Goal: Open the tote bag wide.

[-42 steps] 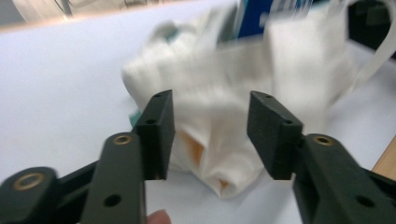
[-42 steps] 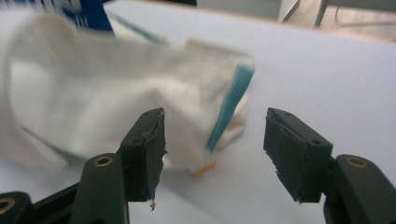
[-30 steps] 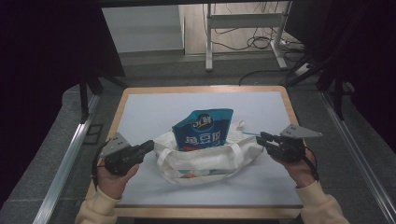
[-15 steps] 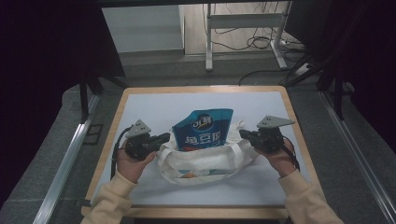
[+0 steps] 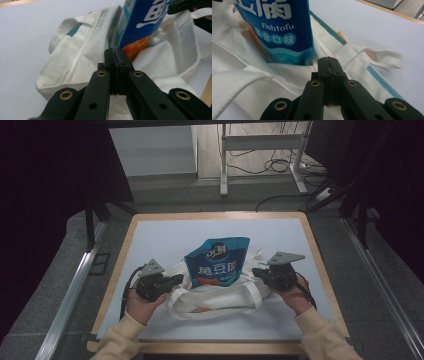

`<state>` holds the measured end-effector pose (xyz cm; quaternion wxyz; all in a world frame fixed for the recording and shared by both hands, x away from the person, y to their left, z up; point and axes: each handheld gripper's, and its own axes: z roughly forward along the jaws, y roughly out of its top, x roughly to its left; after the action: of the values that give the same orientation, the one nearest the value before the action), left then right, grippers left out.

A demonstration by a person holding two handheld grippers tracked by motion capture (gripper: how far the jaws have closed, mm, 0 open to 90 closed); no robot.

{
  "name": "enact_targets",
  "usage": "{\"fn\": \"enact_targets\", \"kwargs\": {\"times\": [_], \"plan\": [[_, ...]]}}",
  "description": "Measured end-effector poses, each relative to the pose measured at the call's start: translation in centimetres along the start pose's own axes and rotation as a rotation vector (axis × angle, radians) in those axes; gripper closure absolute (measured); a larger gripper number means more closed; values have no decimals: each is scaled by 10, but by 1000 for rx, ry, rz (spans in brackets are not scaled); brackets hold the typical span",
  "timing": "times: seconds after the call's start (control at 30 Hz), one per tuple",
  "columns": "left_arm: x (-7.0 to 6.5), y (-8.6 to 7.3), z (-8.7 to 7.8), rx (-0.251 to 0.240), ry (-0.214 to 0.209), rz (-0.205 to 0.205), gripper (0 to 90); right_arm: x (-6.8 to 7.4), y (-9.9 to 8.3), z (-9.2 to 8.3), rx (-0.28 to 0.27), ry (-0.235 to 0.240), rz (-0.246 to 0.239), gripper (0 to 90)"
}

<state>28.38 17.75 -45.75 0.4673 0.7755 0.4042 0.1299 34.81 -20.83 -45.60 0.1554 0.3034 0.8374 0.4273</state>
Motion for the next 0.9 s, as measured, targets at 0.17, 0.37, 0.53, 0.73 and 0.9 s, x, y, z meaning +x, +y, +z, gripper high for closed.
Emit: {"fn": "enact_targets", "kwargs": {"times": [0.17,0.37,0.53,0.73,0.9], "plan": [[-5,-1,-3,8,-12,9,900,1,-2,-1,2,-1,-2,890],[-7,-9,7,61,-16,10,900,3,-7,2,14,-2,-4,890],[-6,-15,15,93,-15,6,900,5,-13,5,29,-2,-7,890],[-6,-24,21,121,-14,2,900,7,-23,8,50,4,-4,890],[-8,-31,25,138,-13,2,900,11,-35,11,72,5,-6,891]]}}
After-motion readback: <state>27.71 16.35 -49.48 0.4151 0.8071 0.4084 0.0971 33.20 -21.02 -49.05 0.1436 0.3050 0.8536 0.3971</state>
